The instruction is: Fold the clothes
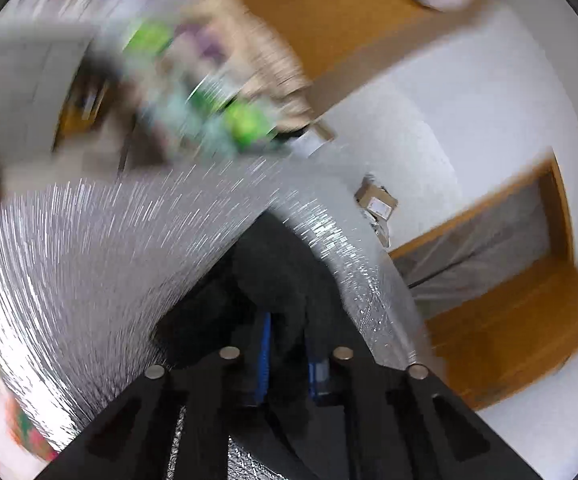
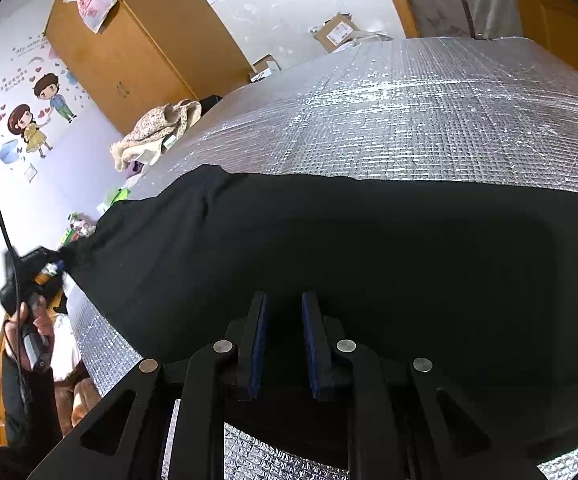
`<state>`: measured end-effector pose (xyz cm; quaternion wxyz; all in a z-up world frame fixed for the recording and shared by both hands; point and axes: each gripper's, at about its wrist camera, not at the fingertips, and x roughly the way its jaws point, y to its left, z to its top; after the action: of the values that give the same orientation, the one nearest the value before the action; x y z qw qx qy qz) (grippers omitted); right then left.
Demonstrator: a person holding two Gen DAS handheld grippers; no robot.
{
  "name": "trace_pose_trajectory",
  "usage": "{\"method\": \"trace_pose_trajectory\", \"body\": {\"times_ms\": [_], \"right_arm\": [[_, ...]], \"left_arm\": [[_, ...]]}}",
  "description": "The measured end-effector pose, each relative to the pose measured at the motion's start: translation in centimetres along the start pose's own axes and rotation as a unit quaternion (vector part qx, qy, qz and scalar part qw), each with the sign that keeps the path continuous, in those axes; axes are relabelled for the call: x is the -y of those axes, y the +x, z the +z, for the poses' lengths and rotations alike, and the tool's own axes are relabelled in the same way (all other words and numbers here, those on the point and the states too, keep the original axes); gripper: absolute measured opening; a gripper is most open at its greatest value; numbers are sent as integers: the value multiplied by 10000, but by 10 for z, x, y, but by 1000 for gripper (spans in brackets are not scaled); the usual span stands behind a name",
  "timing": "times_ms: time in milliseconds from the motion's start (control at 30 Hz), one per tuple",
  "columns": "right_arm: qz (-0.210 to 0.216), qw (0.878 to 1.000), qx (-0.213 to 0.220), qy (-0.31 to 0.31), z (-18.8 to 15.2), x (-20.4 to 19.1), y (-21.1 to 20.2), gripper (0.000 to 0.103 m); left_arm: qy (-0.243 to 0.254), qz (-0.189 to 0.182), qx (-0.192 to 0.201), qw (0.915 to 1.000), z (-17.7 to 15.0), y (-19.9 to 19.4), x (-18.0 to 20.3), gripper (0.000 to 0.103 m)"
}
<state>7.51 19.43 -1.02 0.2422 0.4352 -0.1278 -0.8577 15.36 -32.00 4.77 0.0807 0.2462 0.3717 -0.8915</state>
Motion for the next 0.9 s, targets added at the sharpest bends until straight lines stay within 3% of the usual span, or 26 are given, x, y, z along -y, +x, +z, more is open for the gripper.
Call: {"method": "trace_pose_trajectory", "body": {"times_ms": [100,200,300,367,433,533,633,733,900], "right_arm": [[-19,10000,-20,7,0,1,1,17],[-20,10000,-18,19,0,1,2,17],[-38,10000,-24,-9,1,0,1,17],[-51,10000,-33,-22,2,0,1,17],[-60,10000,-39,-30,3,-1,2,18],[-58,10000,-25,-35,5,-2,2,18],[-52,10000,-25,-31,5,0,2,18],[-54,10000,-29,-23,7,1,1,18],[-76,10000,11,15,7,2,-2,18]], "left_arm": [[792,521,25,9955,-8,3,13,11],[1577,1038,49,9820,-15,7,26,11],[1207,980,-381,9871,-21,11,-1,11],[1571,1160,-339,9802,-27,5,10,12],[1620,1212,-316,9788,-28,1,15,13],[1169,1149,44,9865,-21,-18,9,15],[918,1319,626,9850,-14,-41,9,15],[1048,1124,988,9832,1,-53,22,17],[1278,658,295,9892,0,-6,31,19]]}}
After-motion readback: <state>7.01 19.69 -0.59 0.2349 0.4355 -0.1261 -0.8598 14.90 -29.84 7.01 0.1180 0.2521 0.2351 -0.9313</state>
